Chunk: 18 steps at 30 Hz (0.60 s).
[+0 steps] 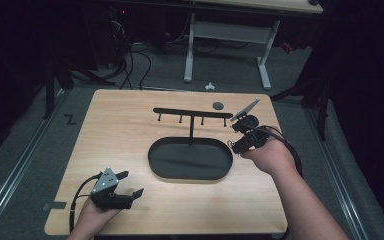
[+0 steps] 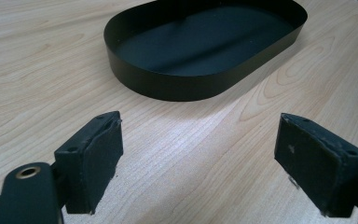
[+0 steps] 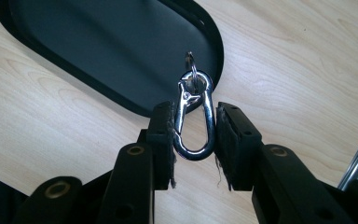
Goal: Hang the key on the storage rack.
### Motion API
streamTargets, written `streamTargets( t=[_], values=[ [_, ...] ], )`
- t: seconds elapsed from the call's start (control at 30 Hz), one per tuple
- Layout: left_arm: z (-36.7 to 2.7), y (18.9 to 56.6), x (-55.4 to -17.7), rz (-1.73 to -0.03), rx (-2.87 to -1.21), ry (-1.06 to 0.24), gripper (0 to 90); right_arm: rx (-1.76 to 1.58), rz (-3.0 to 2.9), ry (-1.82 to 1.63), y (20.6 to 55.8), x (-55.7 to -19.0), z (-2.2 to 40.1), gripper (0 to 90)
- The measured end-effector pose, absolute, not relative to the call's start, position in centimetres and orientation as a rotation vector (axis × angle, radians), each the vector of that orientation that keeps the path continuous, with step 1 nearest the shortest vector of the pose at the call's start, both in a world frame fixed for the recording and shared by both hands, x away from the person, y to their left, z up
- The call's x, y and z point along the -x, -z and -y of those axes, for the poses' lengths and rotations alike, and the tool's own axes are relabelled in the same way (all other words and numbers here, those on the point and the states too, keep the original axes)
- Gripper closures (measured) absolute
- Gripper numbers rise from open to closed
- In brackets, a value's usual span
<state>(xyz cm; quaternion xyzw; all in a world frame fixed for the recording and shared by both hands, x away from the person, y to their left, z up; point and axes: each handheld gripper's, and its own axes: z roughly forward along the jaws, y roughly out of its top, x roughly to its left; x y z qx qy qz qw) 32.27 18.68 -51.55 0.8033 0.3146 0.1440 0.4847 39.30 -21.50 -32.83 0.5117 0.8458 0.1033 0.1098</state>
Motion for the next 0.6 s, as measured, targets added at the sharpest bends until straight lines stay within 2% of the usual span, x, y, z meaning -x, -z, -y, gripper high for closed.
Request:
streamTargets(
  t=[0.6],
  values=[
    [-18.8, 51.5, -32.2, -0.767, -1.949, -0.348, 15.7, -1.472, -2.464, -0.331, 30.6, -40.7, 20.0, 68.3]
  ],
)
